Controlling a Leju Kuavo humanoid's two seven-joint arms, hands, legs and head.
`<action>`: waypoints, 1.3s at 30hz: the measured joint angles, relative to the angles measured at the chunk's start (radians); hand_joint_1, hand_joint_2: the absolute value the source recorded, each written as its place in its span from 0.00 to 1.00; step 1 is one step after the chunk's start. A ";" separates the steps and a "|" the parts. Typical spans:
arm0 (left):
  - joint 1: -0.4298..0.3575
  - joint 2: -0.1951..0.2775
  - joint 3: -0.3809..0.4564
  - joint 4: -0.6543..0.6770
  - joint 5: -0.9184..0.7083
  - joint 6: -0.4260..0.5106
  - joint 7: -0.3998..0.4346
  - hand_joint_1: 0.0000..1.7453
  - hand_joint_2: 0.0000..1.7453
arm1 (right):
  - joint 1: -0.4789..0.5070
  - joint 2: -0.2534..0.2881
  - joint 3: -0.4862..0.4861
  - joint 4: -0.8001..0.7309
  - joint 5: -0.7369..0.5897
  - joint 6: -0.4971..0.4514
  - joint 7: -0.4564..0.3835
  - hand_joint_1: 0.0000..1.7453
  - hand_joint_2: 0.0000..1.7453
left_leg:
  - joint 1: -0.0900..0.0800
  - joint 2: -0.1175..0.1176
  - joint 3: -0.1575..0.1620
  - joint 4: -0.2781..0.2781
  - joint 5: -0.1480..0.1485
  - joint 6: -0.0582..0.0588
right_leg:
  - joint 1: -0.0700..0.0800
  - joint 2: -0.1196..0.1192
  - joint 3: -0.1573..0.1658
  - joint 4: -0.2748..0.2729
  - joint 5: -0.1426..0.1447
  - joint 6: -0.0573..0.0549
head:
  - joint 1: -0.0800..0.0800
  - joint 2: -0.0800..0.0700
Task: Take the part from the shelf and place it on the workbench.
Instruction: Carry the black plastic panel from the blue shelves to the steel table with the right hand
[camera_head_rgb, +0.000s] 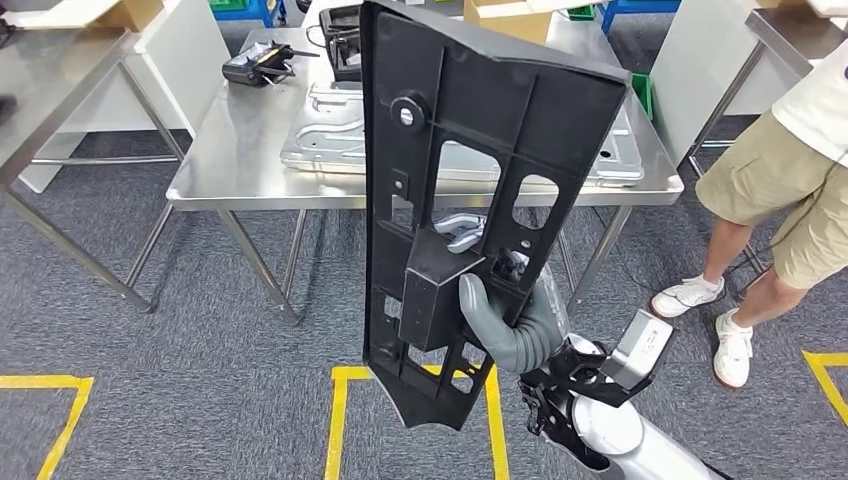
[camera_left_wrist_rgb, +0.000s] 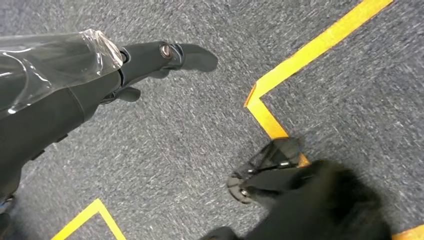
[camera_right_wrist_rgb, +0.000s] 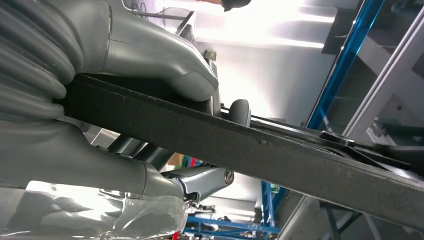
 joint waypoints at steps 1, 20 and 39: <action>0.002 0.000 0.000 0.000 0.000 0.000 0.000 0.00 1.00 | 0.000 0.000 0.000 0.000 0.000 0.000 0.000 1.00 1.00 | -0.001 0.000 -0.029 0.024 -0.008 0.001 | 0.001 0.003 0.008 0.000 -0.007 0.000 | 0.000 0.000; 0.027 0.037 0.006 0.002 0.038 -0.012 -0.033 0.00 1.00 | -0.062 0.073 0.061 0.057 -0.003 0.025 -0.021 1.00 1.00 | -0.026 -0.015 0.206 -0.328 0.108 0.072 | 0.006 0.002 -0.096 0.086 -0.022 0.040 | 0.001 0.000; 0.019 0.027 0.006 0.002 0.003 0.000 -0.006 0.00 1.00 | -0.025 0.051 0.045 0.041 0.000 -0.023 -0.009 1.00 1.00 | 0.012 -0.002 0.026 -0.290 0.218 0.012 | -0.002 0.018 0.111 -0.026 -0.066 0.045 | -0.009 0.000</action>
